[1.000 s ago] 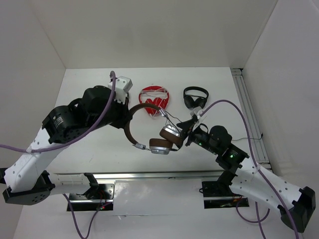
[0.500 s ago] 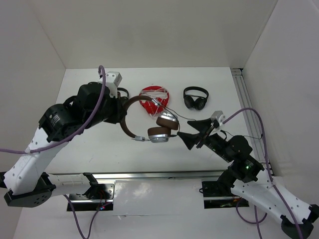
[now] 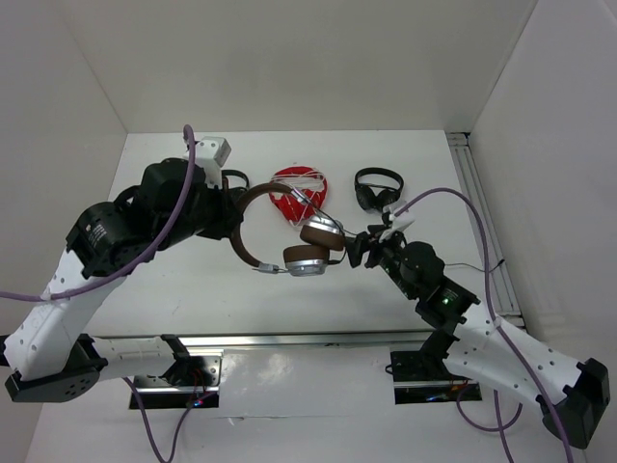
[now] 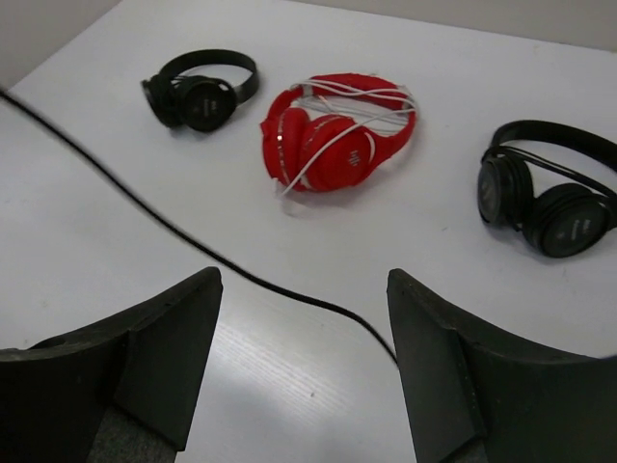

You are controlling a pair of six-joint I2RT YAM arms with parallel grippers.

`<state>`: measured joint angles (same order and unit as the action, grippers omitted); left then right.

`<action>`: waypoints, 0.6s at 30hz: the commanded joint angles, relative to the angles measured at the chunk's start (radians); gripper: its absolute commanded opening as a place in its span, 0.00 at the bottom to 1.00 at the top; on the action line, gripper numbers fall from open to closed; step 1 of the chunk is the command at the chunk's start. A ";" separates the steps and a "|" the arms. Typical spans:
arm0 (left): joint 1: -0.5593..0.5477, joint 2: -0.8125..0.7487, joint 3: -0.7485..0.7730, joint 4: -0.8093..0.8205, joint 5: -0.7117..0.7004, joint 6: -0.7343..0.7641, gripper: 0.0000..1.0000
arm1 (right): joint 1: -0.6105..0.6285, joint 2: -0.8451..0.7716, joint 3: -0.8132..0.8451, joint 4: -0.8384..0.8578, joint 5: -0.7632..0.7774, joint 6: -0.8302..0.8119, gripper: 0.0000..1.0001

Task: Wrap the headphones

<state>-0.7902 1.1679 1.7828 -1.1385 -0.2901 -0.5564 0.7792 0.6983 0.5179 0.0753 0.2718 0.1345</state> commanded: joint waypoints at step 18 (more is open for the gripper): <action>0.005 -0.034 0.044 0.049 0.003 -0.037 0.00 | -0.038 0.055 -0.070 0.245 -0.259 0.016 0.76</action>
<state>-0.7902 1.1610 1.7897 -1.1526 -0.2901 -0.5568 0.7517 0.7765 0.4545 0.2054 0.1852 0.1410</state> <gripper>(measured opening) 0.049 0.757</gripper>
